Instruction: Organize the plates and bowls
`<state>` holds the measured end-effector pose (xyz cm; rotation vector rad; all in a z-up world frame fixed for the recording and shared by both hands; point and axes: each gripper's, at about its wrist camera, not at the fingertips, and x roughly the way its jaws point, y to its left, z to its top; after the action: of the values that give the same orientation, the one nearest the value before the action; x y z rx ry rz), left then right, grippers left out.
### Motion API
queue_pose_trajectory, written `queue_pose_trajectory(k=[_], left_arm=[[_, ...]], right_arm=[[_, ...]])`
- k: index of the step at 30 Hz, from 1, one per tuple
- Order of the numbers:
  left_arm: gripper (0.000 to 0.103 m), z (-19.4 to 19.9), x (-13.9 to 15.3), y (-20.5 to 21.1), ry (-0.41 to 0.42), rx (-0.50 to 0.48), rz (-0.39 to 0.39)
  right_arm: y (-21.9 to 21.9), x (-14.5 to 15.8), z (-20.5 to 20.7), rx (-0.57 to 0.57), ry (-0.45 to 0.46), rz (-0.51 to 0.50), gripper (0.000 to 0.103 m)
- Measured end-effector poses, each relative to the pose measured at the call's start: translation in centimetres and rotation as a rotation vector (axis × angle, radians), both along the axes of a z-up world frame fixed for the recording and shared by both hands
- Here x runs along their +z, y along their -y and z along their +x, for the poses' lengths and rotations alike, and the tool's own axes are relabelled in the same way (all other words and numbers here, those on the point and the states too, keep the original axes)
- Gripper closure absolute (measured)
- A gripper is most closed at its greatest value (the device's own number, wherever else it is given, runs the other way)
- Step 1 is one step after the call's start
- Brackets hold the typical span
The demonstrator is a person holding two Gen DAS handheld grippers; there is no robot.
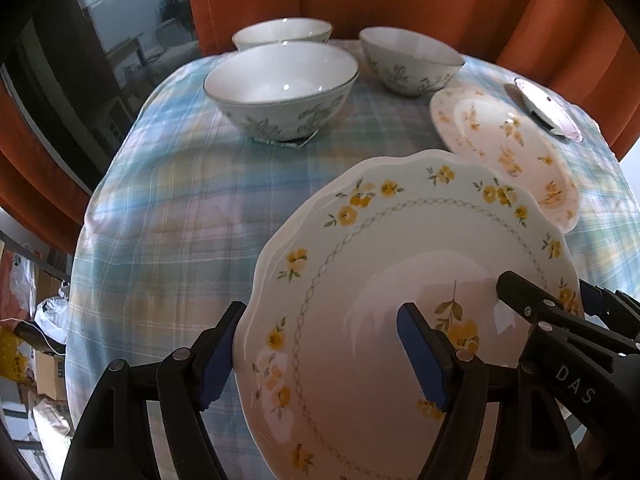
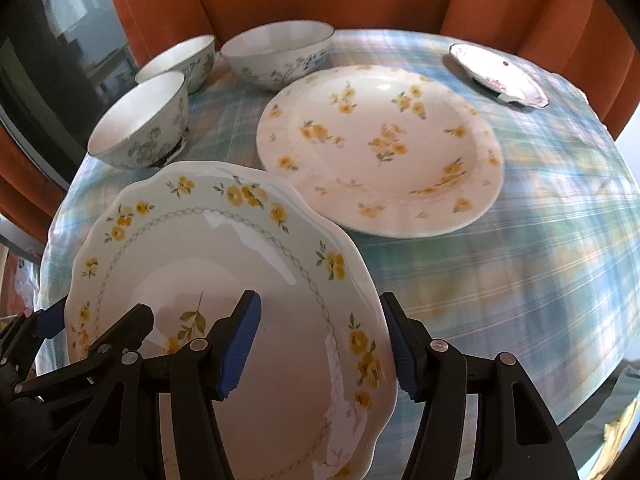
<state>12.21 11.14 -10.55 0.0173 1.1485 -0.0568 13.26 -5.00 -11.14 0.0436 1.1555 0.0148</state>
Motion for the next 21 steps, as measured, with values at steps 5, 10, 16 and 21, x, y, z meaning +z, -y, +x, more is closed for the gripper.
queue_pose_trajectory(k=[5,10,16,21], left_arm=[[0.026,0.5,-1.3,-0.6,-0.051,0.006,-0.004],[0.025,0.7,-1.5,-0.6,-0.059,0.013,0.003],[0.026,1.0,-1.4,-0.4,-0.064,0.018,0.016],[0.020,0.8,0.1,-0.2,-0.011,0.012,0.039]], right_arm=[[-0.6,-1.2,0.8,0.001,-0.036,-0.004,0.039],[-1.2,-2.2,1.5,0.015,-0.076,-0.023,0.039],[-1.2,-2.3,1.7,0.024,-0.080,-0.026,0.038],[-0.9,-2.0,1.7,0.014,-0.084,-0.006,0.038]])
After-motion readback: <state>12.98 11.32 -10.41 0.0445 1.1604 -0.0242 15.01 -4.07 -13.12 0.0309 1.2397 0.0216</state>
